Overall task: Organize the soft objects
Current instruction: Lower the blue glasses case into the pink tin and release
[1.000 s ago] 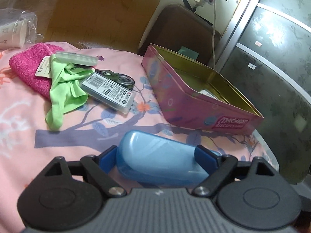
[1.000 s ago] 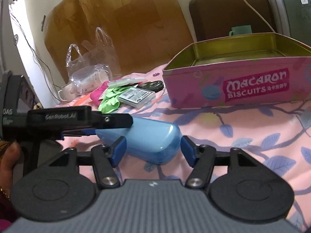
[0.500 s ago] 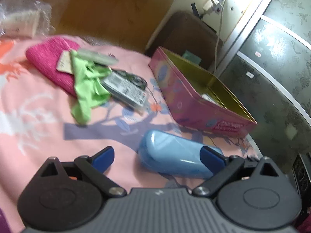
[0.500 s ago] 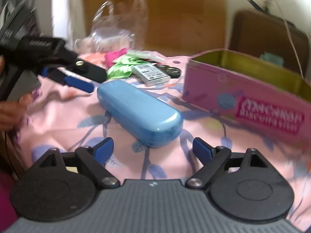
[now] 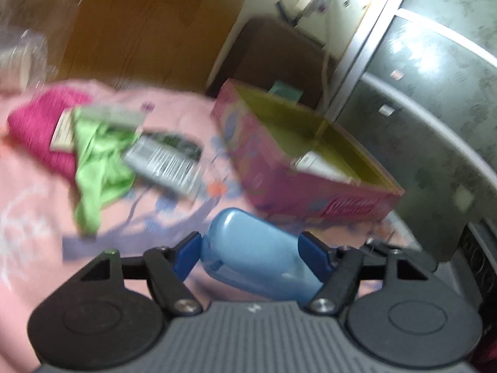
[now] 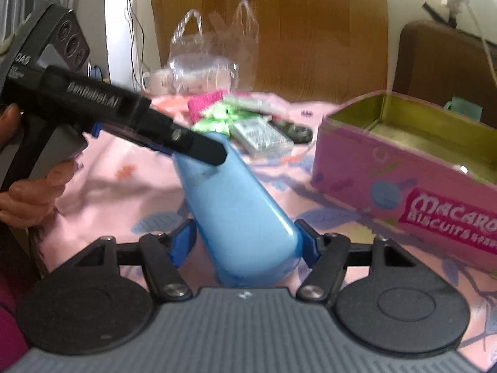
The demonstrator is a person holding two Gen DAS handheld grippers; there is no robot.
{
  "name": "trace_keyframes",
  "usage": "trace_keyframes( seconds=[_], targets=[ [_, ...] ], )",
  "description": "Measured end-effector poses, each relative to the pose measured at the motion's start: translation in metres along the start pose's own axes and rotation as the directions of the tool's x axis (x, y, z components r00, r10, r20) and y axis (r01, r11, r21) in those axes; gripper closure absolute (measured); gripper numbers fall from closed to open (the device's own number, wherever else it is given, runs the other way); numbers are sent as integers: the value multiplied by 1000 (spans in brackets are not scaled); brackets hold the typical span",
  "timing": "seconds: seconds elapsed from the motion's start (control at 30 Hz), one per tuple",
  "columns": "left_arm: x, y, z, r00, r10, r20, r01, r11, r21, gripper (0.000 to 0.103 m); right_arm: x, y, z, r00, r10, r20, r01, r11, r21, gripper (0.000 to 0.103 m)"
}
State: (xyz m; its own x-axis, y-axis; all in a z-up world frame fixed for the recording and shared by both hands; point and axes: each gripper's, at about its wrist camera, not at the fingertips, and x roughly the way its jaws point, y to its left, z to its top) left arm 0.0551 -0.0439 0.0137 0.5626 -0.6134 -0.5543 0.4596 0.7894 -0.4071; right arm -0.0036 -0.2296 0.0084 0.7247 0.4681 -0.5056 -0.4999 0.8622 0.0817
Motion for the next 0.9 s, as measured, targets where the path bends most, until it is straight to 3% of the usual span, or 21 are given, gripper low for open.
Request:
trace_keyframes(
  seconds=[0.2, 0.47, 0.6, 0.73, 0.8, 0.9],
  targets=[
    [-3, -35, 46, 995, -57, 82, 48, 993, 110, 34, -15, -3, 22, 987, -108, 121, 117, 990, -76, 44],
    [50, -81, 117, 986, -107, 125, 81, 977, 198, 34, -14, -57, 52, 946, -254, 201, 247, 967, 57, 44],
    [91, -91, 144, 991, -74, 113, 49, 977, 209, 33, 10, -89, 61, 939, -298, 168, 280, 952, 124, 44],
    [134, -87, 150, 998, -7, 68, -7, 979, 204, 32, 38, -111, 56, 946, -313, 84, 294, 938, 184, 44],
    [155, -82, 151, 999, 24, 34, -29, 983, 182, 27, 49, -114, 53, 938, -342, 56, 326, 925, 196, 43],
    [176, -80, 146, 997, 70, 12, -71, 979, 191, 24, 53, -116, 52, 922, -380, 68, 354, 903, 242, 33]
  ],
)
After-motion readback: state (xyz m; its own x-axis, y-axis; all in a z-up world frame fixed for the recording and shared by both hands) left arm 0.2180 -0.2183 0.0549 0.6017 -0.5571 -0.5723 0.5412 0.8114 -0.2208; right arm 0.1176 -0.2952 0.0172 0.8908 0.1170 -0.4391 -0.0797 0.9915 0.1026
